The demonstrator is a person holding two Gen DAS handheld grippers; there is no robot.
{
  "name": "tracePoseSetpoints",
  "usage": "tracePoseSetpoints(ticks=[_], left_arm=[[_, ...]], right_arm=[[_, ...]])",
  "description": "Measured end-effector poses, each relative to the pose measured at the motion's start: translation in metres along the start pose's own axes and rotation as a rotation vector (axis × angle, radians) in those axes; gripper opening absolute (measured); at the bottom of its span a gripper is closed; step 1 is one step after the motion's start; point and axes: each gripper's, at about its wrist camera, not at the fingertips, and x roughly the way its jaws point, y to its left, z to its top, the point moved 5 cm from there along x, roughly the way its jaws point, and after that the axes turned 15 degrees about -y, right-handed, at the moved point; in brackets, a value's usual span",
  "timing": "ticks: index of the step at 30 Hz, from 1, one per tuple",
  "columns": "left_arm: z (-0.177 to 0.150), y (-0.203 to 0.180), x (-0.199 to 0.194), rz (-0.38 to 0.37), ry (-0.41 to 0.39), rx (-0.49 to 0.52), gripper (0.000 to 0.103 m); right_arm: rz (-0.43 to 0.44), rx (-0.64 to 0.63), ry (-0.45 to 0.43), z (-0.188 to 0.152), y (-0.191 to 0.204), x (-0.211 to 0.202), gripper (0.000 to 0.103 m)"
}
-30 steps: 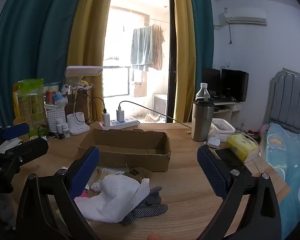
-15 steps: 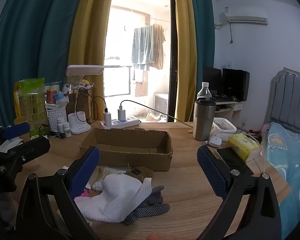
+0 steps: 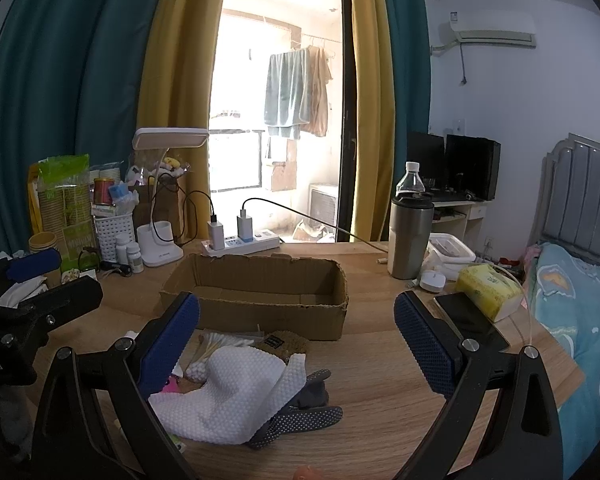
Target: Organize soft objects
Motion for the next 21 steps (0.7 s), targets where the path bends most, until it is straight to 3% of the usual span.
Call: tracePoseSetpoints(ticks=[21], left_arm=[[-0.0088,0.0055,0.0049,0.027,0.037,-0.011,0.102]], right_arm=[[0.006,0.002,0.012,-0.0061,0.0039,-0.0001,0.1]])
